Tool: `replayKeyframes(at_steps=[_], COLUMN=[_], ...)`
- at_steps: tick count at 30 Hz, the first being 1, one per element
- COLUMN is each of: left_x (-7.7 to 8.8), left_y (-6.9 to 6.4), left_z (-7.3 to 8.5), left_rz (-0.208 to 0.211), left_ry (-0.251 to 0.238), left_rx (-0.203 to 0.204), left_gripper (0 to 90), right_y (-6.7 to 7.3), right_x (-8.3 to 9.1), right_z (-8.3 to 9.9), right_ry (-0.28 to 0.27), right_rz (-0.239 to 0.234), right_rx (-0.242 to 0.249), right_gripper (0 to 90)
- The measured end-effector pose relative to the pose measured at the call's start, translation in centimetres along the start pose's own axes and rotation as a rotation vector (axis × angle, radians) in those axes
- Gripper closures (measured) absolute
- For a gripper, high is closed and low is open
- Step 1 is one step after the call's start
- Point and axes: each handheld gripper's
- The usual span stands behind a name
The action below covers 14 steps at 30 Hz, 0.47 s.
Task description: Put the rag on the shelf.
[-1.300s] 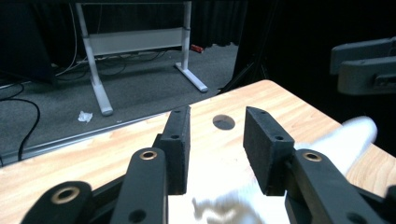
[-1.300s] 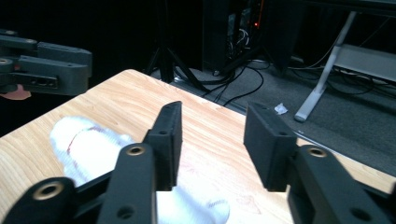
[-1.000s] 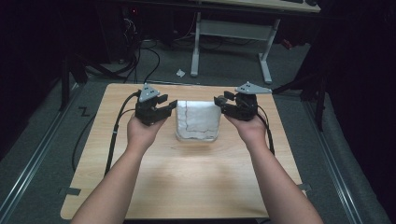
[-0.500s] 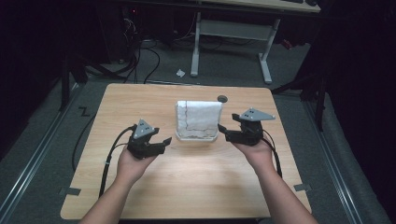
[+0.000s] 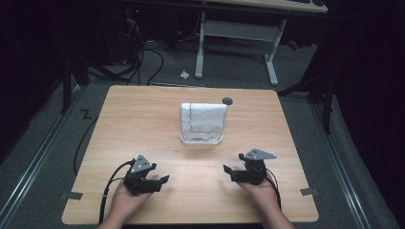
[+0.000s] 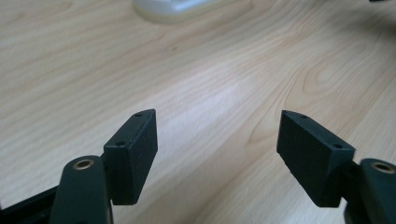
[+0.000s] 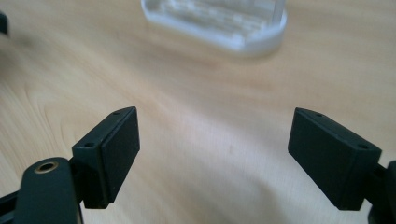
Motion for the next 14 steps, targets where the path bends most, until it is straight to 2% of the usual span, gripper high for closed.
replayKeyframes(at_steps=[3, 6, 10, 14], left_x=[0.4, 0.0, -0.8, -1.3], left_y=[-0.2, -0.8, -1.1, -1.2], left_z=[0.8, 0.8, 0.6, 0.4], left_rz=[0.006, 0.02, 0.046, 0.059], left_ry=[-0.015, -0.001, 0.005, 0.013], left_rx=[0.04, 0.022, 0.01, 0.009], left_gripper=[30.6, 30.6, 30.7, 30.8], right_y=[0.1, 0.4, 0.3, -0.1], right_x=[0.4, 1.4, 1.4, 0.9], right_z=[1.6, 2.5, 2.9, 2.7], right_ry=[0.028, -0.006, 0.009, 0.028], right_rz=[-0.003, -0.022, -0.027, -0.035], right_rx=[0.007, 0.001, 0.018, 0.005], right_gripper=[16.5, 16.2, 15.7, 14.7])
Point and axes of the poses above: each handheld gripper's, and its own axes: x roughly backward along the jaws, z roughly out of its underside, y roughly to its left, and after that the axes turned 12 degrees about -x, right-handed
